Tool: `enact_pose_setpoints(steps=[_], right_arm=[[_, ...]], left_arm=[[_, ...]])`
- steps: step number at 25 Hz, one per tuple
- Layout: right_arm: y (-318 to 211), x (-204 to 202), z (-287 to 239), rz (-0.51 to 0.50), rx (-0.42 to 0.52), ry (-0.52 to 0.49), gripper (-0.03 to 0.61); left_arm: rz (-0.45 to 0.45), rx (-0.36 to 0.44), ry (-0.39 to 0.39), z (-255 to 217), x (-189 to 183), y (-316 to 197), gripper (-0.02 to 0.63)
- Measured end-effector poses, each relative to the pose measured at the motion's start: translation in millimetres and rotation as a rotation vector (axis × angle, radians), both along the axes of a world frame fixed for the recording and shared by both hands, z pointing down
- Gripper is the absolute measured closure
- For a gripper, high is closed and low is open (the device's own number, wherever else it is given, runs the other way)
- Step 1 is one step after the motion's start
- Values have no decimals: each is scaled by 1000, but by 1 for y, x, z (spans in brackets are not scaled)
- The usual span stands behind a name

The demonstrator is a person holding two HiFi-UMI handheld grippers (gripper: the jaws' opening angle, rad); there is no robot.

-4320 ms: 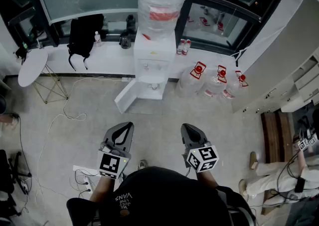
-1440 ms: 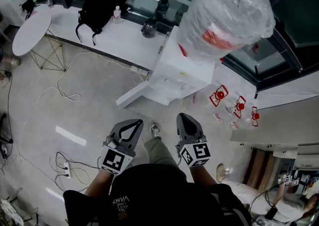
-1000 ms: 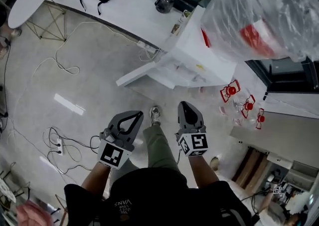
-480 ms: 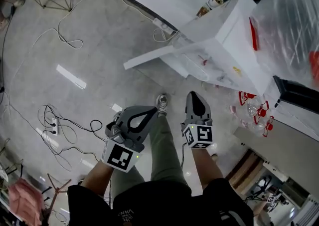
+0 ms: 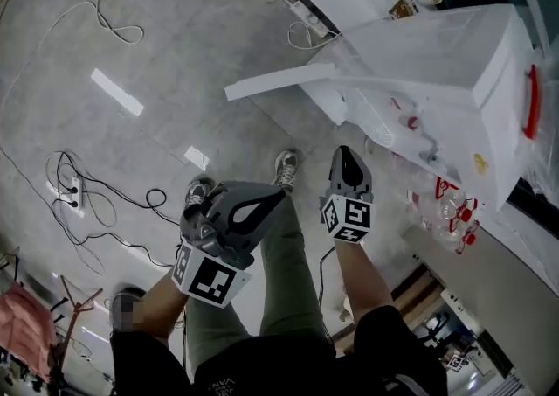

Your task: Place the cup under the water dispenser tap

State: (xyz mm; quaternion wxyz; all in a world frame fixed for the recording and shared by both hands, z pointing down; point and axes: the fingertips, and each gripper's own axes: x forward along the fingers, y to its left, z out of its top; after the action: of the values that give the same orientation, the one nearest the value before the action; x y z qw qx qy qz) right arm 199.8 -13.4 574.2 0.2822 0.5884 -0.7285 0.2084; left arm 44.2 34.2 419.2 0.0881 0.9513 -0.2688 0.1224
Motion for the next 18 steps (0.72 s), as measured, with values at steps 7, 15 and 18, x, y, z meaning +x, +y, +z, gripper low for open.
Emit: enact_pose_setpoints(steps=[7, 15, 18], right_arm=[[-3, 22, 114, -7, -112, 104, 532], [-17, 58, 224, 21, -192, 210, 531], [-24, 69, 250, 31, -214, 224, 531]], left_arm=[[-7, -18, -1, 75, 2, -14, 594], [3, -57, 7, 142, 11, -20, 594], [1, -74, 6, 162, 16, -20, 594]])
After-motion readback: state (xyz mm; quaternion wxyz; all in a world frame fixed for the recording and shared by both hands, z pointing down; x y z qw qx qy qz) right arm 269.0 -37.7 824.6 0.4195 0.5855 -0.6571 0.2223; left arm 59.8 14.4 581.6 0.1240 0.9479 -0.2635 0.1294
